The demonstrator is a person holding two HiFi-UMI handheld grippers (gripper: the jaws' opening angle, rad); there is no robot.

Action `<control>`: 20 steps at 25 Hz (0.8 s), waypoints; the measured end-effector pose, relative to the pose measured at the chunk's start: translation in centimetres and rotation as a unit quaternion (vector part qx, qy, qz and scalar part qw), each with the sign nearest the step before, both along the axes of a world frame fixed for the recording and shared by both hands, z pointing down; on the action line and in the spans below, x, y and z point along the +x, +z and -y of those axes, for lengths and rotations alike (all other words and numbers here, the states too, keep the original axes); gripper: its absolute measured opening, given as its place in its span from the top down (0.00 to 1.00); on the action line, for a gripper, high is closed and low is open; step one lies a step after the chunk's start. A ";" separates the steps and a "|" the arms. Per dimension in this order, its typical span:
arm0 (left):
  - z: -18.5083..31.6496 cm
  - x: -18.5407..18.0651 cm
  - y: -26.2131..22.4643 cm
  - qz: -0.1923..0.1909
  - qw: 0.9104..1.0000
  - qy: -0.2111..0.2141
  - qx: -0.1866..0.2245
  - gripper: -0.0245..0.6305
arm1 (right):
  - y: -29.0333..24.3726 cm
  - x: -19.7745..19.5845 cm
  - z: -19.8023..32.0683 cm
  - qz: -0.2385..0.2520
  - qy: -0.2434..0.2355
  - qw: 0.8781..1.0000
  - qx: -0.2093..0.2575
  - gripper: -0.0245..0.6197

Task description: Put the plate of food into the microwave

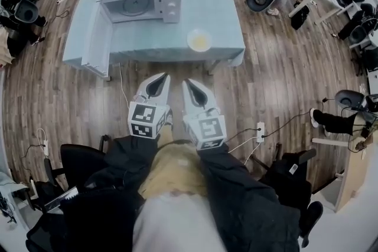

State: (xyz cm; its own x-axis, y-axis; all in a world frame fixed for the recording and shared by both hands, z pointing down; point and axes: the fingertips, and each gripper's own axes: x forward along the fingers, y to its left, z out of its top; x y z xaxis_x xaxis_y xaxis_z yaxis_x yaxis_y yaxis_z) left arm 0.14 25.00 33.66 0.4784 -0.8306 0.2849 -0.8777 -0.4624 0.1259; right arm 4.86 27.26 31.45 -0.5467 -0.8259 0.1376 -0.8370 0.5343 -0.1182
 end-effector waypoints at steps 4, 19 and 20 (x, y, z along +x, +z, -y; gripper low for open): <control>3.4 -1.3 0.0 -0.005 1.000 0.002 -0.001 0.97 | 0.1 -1.3 3.4 -0.001 0.002 1.000 -0.003 0.97; 13.5 -4.0 0.6 -0.038 0.999 0.025 -0.010 0.97 | 0.7 -4.1 12.6 -0.034 0.028 0.999 -0.010 0.97; 13.8 -4.1 0.7 -0.039 0.999 0.026 -0.011 0.97 | 0.8 -4.2 12.9 -0.035 0.029 0.999 -0.011 0.97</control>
